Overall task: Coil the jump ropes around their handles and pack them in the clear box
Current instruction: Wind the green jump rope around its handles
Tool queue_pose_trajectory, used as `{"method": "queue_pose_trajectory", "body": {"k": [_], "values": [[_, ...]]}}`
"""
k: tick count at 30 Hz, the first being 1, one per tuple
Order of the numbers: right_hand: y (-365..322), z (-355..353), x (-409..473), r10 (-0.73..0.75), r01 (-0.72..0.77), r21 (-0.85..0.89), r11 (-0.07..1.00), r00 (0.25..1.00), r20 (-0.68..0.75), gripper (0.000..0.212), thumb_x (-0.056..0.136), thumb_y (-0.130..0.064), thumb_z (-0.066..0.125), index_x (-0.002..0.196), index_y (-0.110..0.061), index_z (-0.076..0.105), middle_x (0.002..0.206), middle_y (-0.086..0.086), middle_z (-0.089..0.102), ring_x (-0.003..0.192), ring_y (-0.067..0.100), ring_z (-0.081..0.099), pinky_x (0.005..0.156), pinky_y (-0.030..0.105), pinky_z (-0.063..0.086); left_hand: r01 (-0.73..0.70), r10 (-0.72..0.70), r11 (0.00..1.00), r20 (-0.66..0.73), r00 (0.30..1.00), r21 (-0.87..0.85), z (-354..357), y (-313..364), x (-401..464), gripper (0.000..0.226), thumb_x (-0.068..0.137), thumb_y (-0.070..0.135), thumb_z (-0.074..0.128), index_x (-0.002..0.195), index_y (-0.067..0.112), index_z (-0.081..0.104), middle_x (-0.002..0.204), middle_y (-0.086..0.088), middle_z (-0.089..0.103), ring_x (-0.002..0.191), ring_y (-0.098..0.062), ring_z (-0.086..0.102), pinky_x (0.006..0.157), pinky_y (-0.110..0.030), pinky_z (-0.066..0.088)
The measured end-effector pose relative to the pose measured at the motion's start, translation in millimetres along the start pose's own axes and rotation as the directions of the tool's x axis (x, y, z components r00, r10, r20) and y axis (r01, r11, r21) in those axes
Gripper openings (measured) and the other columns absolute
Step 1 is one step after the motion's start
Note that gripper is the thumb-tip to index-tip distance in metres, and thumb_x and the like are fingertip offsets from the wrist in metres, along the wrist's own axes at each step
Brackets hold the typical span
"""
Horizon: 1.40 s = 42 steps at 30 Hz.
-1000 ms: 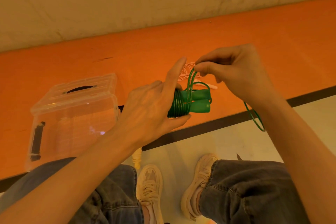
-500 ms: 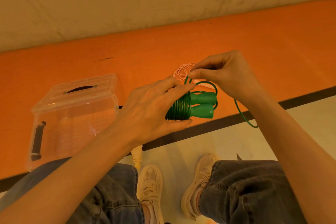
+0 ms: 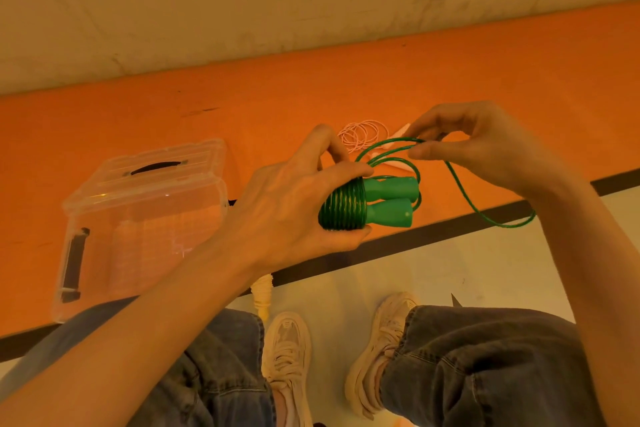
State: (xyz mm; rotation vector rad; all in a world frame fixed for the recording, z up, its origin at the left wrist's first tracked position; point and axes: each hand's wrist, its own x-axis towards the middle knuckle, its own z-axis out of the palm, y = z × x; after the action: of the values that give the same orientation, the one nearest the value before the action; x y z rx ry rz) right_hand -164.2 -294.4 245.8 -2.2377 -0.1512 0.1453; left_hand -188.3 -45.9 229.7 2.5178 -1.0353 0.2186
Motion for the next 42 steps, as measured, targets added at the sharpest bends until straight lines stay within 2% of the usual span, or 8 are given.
{"method": "queue_pose_trajectory", "body": {"k": [7, 12, 15, 19, 25, 29, 33, 42], "values": [[8, 10, 9, -0.004, 0.014, 0.101, 0.995, 0.995, -0.104, 0.011, 0.083, -0.017, 0.070, 0.093, -0.015, 0.075, 0.076, 0.000, 0.071, 0.072, 0.001, 0.062, 0.068, 0.010, 0.046, -0.018, 0.017, 1.000, -0.045, 0.999, -0.024, -4, 13, 2, 0.059, 0.074, 0.059, 0.064, 0.121, 0.024, 0.062, 0.123, 0.004, 0.053, 0.077, -0.007, 0.059, 0.068, -0.010, 0.024], [12, 15, 9, 0.078, -0.083, 0.211, 0.974, 0.996, 0.035, 0.010, 0.081, -0.011, 0.069, 0.089, -0.014, 0.075, 0.078, 0.001, 0.075, 0.076, 0.005, 0.064, 0.069, 0.021, 0.051, -0.009, -0.004, 0.994, -0.117, 0.993, -0.113, -4, 8, 3, 0.053, 0.079, 0.051, 0.066, 0.123, 0.023, 0.061, 0.124, 0.010, 0.062, 0.109, -0.008, 0.061, 0.083, -0.017, 0.045], [12, 20, 8, 0.092, -0.105, 0.091, 0.990, 0.987, 0.135, 0.019, 0.084, -0.004, 0.066, 0.077, -0.019, 0.075, 0.079, 0.012, 0.073, 0.074, 0.008, 0.060, 0.074, 0.029, 0.049, 0.047, -0.064, 0.994, -0.179, 0.982, -0.099, -6, 3, 5, 0.048, 0.079, 0.050, 0.066, 0.119, 0.023, 0.060, 0.116, 0.012, 0.063, 0.100, -0.010, 0.062, 0.072, -0.036, 0.052], [-4, 26, 1, 0.092, -0.122, 0.091, 0.988, 0.954, 0.287, 0.037, 0.085, -0.015, 0.068, 0.056, -0.038, 0.073, 0.075, 0.002, 0.074, 0.072, 0.002, 0.063, 0.067, 0.005, 0.043, 0.085, -0.097, 0.995, -0.224, 0.970, -0.060, -6, -3, 6, 0.051, 0.080, 0.054, 0.062, 0.118, 0.022, 0.057, 0.111, 0.009, 0.061, 0.096, -0.008, 0.058, 0.069, -0.032, 0.050], [-10, 31, -6, 0.073, -0.139, 0.102, 0.985, 0.873, 0.482, 0.013, 0.085, -0.024, 0.061, 0.089, -0.023, 0.074, 0.072, 0.005, 0.068, 0.077, 0.011, 0.063, 0.093, 0.029, 0.045, 0.181, -0.178, 0.983, -0.185, 0.966, -0.003, -2, -2, 6, 0.054, 0.076, 0.061, 0.054, 0.113, 0.022, 0.051, 0.103, 0.010, 0.060, 0.085, -0.004, 0.049, 0.051, -0.011, 0.025], [-12, 32, -10, 0.062, -0.129, 0.086, 0.988, 0.835, 0.547, 0.021, 0.088, -0.030, 0.057, 0.075, -0.037, 0.072, 0.079, 0.007, 0.069, 0.088, 0.018, 0.063, 0.092, 0.026, 0.041, 0.199, -0.198, 0.980, -0.135, 0.971, -0.005, 1, -3, 6, 0.055, 0.075, 0.069, 0.045, 0.113, 0.029, 0.042, 0.099, 0.010, 0.067, 0.079, -0.010, 0.062, 0.051, -0.031, 0.045], [-19, 36, -13, 0.048, -0.134, 0.127, 0.983, 0.850, 0.524, 0.018, 0.092, -0.022, 0.056, 0.094, -0.022, 0.074, 0.067, -0.002, 0.065, 0.075, 0.010, 0.060, 0.080, 0.014, 0.044, 0.200, -0.198, 0.980, -0.194, 0.961, -0.007, 1, -2, 7, 0.055, 0.072, 0.064, 0.055, 0.110, 0.025, 0.047, 0.095, 0.013, 0.061, 0.083, -0.008, 0.055, 0.048, -0.023, 0.033], [-35, 46, -36, 0.146, -0.140, -0.042, 0.989, 0.967, 0.208, 0.022, 0.093, -0.034, 0.055, 0.095, -0.021, 0.073, 0.054, -0.005, 0.053, 0.048, 0.006, 0.048, 0.052, 0.027, 0.043, 0.239, -0.233, 0.971, -0.232, 0.944, -0.003, -1, -13, 8, 0.060, 0.065, 0.061, 0.067, 0.107, 0.021, 0.048, 0.098, 0.009, 0.058, 0.083, -0.014, 0.054, 0.051, -0.027, 0.031]]}}
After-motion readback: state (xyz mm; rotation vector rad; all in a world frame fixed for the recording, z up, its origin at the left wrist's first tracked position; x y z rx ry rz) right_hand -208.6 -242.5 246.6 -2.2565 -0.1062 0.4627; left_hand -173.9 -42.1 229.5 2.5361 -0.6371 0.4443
